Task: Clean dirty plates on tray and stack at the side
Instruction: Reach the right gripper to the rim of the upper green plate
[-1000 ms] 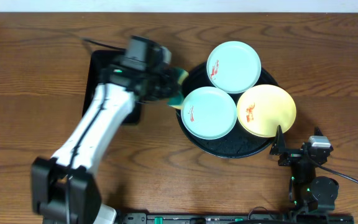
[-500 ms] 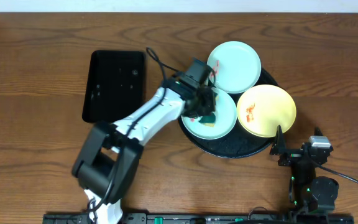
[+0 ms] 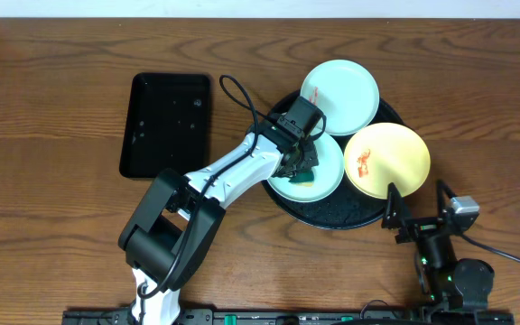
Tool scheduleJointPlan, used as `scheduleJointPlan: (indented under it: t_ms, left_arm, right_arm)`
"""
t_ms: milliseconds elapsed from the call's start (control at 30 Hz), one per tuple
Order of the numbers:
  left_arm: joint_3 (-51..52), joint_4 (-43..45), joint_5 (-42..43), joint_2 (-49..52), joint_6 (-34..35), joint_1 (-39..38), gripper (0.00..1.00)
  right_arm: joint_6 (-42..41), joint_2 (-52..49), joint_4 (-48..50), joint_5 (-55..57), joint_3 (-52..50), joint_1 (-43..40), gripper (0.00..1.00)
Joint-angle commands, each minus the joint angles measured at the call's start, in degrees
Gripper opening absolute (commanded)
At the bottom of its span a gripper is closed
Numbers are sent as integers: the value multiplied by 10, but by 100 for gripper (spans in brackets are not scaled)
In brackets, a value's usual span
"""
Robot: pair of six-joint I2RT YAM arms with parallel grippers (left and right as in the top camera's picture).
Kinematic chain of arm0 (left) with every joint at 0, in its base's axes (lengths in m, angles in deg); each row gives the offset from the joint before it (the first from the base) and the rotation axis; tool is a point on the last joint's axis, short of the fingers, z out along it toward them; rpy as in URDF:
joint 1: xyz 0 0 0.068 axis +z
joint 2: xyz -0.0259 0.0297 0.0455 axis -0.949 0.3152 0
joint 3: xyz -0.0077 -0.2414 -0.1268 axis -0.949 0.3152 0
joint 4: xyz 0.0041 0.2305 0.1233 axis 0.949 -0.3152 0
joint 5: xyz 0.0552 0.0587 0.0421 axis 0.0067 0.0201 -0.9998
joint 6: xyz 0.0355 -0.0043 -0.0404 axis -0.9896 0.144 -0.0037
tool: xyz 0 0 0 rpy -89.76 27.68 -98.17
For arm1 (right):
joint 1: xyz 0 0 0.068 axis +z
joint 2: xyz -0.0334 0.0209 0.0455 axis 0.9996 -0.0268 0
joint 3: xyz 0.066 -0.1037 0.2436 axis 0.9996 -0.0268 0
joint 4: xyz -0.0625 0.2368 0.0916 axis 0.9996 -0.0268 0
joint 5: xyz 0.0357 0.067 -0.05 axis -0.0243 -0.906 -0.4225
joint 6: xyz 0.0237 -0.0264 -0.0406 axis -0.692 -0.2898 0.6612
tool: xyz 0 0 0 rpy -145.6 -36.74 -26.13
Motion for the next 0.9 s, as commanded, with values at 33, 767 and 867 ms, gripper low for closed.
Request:
scheduleJointPlan:
  t_ms: [33,767,867]
  left_arm:
    - [1,-2,-16,-1,10,-2,9]
    - [1,-8,-16,-1,9,-18,9]
    - [1,-17,-16,-1,9,-18,9]
  right_arm:
    - [-151,3,87,-141,0,4,99]
    - [172,-565,-489,-202,626,-12,70]
    - [131,-621,-448,-195,626,-12,89]
